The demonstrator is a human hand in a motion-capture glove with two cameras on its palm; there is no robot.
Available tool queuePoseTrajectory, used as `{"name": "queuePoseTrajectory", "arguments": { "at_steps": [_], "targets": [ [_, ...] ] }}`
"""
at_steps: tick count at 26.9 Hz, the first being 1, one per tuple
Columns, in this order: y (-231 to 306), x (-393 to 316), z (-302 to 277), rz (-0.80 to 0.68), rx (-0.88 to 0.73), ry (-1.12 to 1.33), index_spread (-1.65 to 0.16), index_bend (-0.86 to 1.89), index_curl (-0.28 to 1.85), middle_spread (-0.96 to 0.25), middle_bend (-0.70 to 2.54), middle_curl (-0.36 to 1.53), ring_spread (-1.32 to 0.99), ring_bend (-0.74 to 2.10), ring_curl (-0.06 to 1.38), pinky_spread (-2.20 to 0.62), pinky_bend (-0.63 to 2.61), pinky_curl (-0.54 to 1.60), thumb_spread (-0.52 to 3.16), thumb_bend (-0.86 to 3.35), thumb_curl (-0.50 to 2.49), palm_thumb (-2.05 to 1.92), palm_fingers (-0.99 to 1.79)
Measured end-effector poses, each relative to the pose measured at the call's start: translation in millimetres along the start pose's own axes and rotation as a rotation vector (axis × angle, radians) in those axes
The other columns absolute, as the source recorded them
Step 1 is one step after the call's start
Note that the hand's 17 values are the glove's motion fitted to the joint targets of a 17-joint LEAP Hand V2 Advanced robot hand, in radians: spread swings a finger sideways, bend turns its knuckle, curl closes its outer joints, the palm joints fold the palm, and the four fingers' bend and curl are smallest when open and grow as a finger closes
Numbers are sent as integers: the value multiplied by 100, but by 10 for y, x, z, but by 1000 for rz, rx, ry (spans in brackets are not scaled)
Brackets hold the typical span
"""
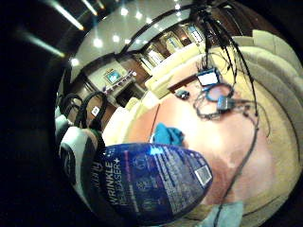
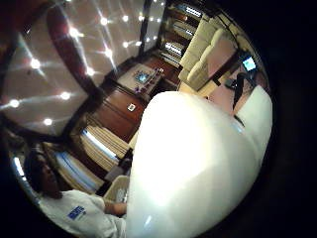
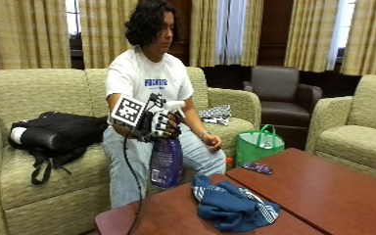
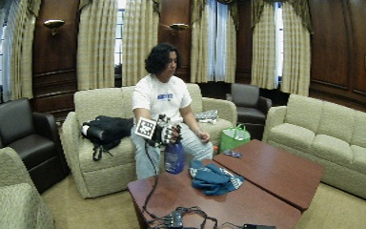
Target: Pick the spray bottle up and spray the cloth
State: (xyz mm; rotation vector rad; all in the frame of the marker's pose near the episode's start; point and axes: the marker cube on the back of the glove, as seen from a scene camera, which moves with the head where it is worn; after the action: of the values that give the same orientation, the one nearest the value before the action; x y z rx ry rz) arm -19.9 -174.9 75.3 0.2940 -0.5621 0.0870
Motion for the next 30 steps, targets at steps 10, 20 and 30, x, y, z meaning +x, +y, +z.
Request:
{"name": "queuePoseTrajectory", "arguments": {
  "at_steps": [10, 20, 30],
  "targets": [
    [-683, -750, -65, -380, -192, 486, -26, 39, 51, -19, 60, 52, -22, 60, 44, -29, 38, 39, 46, -2, 66, 91, 140],
    [-737, -793, 836, -595, -491, 857, -26, 40, 53, -19, 62, 52, -22, 61, 45, -29, 38, 39, 44, -3, 71, 91, 139],
    [200, -489, 1857, -743, -859, 991, -26, 39, 55, -19, 62, 52, -22, 61, 45, -29, 38, 38, 43, -3, 74, 90, 139]
  ]
}}
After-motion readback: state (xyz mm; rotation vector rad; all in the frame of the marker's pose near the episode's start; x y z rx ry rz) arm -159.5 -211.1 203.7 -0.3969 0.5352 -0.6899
